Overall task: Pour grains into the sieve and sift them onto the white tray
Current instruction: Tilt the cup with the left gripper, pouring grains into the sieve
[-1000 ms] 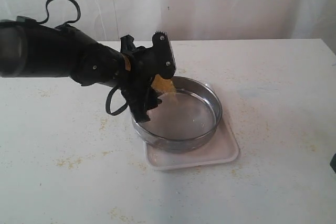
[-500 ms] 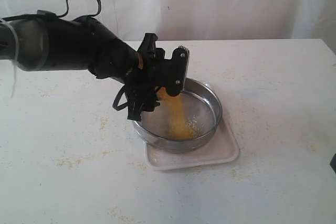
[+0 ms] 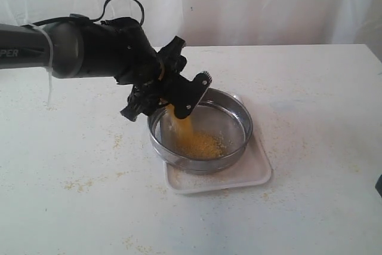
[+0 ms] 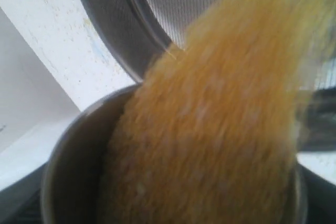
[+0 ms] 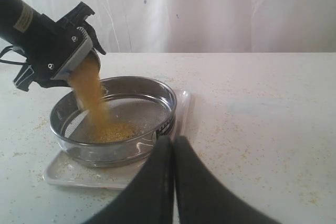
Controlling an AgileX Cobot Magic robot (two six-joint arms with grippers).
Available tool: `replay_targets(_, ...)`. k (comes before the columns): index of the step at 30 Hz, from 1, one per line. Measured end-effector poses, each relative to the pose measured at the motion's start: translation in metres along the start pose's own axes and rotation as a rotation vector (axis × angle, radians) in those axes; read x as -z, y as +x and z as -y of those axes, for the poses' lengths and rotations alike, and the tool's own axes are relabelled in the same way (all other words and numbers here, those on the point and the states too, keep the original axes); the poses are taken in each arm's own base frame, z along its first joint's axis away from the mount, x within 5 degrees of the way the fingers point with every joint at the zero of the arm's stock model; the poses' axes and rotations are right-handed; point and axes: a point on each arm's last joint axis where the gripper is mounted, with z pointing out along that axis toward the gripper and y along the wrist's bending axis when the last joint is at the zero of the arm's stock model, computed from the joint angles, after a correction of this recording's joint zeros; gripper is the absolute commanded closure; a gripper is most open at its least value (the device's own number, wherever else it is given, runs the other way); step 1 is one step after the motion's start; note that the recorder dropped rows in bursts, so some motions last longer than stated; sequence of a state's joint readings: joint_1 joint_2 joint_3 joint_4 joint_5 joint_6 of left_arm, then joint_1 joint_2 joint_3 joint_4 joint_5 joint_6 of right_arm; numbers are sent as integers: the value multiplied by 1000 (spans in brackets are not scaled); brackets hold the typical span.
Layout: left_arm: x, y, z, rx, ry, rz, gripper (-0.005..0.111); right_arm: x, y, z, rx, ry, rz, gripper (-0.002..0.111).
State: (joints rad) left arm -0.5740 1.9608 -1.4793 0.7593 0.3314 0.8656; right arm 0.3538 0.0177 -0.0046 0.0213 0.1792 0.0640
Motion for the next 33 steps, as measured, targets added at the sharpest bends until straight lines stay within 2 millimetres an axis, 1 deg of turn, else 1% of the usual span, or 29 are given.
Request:
replay_targets(2, -3, 3, -1, -64, -21, -45, 107, 0, 0, 0, 0, 0, 0, 108)
replay_targets(5, -5, 5, -3, -99, -41, -80, 107, 0, 0, 0, 0, 0, 0, 108)
replay_targets(10, -5, 7, -7, -163, -81, -104, 107, 0, 0, 0, 0, 0, 0, 108)
replay_targets(13, -4, 7, -10, -244, -115, -128, 107, 0, 0, 0, 0, 0, 0, 108)
replay_targets(15, -3, 4, -14, -314, -142, -146, 107, 0, 0, 0, 0, 0, 0, 108)
replay_targets(23, -11, -16, -15, -542, -196, -182, 107, 0, 0, 0, 0, 0, 0, 108)
replay_targets(28, -6, -30, -20, -668, -244, -223, 107, 0, 0, 0, 0, 0, 0, 108)
replay_targets(33, 3, -44, -26, -712, -291, -279, 107, 0, 0, 0, 0, 0, 0, 108)
